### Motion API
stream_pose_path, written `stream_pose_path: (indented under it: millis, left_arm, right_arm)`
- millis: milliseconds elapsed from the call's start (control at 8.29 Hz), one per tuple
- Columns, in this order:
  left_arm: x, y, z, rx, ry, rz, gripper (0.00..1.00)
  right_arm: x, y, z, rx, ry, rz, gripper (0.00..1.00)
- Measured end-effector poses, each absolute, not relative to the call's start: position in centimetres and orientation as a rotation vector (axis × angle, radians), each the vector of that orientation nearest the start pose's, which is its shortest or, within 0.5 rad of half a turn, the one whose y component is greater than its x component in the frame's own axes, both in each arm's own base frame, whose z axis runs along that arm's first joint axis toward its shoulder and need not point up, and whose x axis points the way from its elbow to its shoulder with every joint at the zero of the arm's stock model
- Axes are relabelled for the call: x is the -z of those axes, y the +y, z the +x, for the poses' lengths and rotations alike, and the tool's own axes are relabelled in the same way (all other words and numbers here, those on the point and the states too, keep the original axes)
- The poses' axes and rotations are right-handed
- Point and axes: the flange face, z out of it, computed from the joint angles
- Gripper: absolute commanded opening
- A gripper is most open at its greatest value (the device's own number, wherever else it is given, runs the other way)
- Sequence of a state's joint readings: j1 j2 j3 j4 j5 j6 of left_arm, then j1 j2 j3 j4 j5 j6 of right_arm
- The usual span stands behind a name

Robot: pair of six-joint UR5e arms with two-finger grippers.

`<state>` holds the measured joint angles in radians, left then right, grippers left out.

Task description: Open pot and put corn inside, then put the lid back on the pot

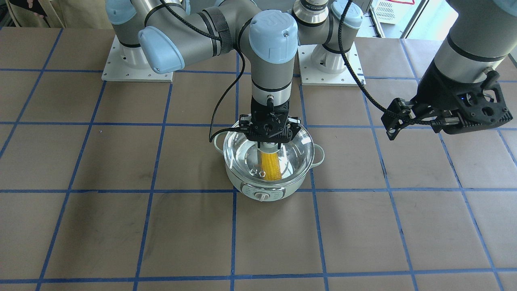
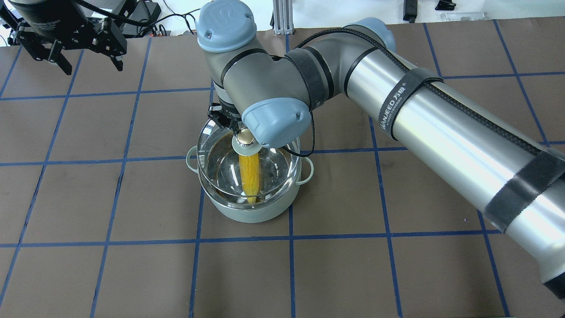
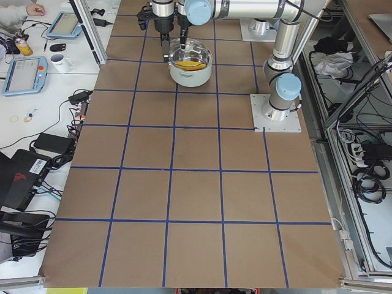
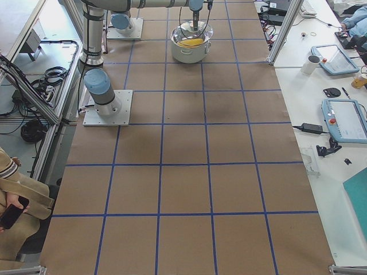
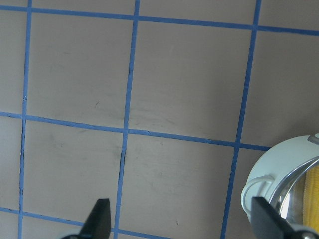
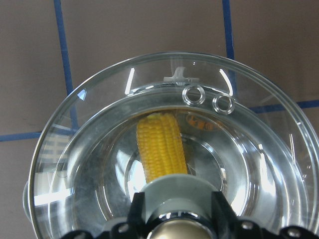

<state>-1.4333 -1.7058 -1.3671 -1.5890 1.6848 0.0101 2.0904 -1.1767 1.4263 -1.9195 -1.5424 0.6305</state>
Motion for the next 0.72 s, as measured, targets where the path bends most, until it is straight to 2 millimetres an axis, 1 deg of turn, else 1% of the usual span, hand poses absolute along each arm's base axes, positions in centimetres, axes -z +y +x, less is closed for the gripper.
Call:
stream_pose_path:
  millis: [241, 723]
  left_arm:
    - [-52.03, -56.14, -4.45, 0.070, 3.002, -0.196, 1.00]
    - [-52.13, -55.94, -4.51, 0.074, 2.999, -0.195, 1.00]
  right_arm:
    - [-36.26, -49.92, 44.35, 0.086, 3.058, 0.158, 0.42]
    - [-35.53, -49.13, 44.73, 0.005, 3.044, 0.170, 0.42]
